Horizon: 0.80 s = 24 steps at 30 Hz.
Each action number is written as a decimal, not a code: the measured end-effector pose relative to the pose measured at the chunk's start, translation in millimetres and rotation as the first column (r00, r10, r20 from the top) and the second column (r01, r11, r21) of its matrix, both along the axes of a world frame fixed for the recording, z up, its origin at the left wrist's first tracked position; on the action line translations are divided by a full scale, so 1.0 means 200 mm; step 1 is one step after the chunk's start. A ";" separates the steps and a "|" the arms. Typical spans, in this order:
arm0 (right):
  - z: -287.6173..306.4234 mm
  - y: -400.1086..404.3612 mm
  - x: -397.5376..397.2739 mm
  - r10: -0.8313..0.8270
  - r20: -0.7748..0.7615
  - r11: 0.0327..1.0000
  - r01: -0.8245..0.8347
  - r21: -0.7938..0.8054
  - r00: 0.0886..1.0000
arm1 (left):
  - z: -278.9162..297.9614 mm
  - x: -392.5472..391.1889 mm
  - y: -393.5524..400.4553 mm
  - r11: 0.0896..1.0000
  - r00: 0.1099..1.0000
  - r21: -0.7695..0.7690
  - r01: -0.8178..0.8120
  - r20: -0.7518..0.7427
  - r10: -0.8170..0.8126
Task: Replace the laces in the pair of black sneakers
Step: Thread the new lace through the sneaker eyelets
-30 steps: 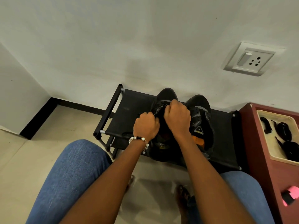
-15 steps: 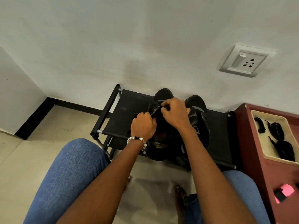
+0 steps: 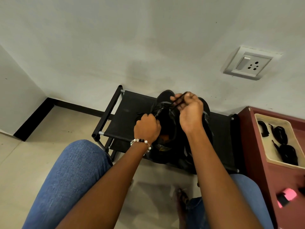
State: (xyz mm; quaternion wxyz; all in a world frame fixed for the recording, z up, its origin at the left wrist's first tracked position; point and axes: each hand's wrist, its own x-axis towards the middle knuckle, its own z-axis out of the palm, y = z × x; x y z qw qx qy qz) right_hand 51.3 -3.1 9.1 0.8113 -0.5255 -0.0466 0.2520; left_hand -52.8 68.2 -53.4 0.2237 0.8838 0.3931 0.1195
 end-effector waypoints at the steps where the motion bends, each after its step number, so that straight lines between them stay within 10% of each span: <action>1: 0.02 -0.01 0.02 -0.026 -0.066 0.995 0.032 0.097 0.997 | 0.00 0.00 0.00 1.000 1.000 0.002 0.000 -0.004 0.000; 6: -0.02 -0.03 0.00 0.001 0.233 0.958 0.067 -0.280 0.972 | 0.00 -0.01 0.00 1.000 1.000 -0.019 -0.007 0.006 0.008; 9: -0.08 -0.01 -0.01 0.423 0.549 0.689 0.138 -0.711 0.720 | 0.00 -0.01 0.01 1.000 1.000 -0.031 0.002 0.014 -0.001; 13: -0.13 0.02 -0.05 0.782 0.442 0.290 0.372 -0.882 0.439 | 0.01 -0.01 0.00 1.000 1.000 -0.021 -0.003 0.005 0.003; 16: -0.13 0.03 -0.07 0.706 0.533 0.356 0.418 -0.836 0.465 | 0.01 -0.01 0.00 1.000 1.000 -0.007 -0.005 -0.005 0.004; 20: -0.11 0.03 -0.05 0.375 0.508 0.632 0.186 -0.752 0.776 | 0.02 -0.01 -0.01 1.000 1.000 -0.002 -0.010 -0.010 0.010; 24: -0.03 0.00 -0.02 0.038 0.106 0.986 -0.020 -0.168 0.994 | 0.02 -0.01 -0.01 1.000 1.000 -0.001 -0.003 -0.007 0.003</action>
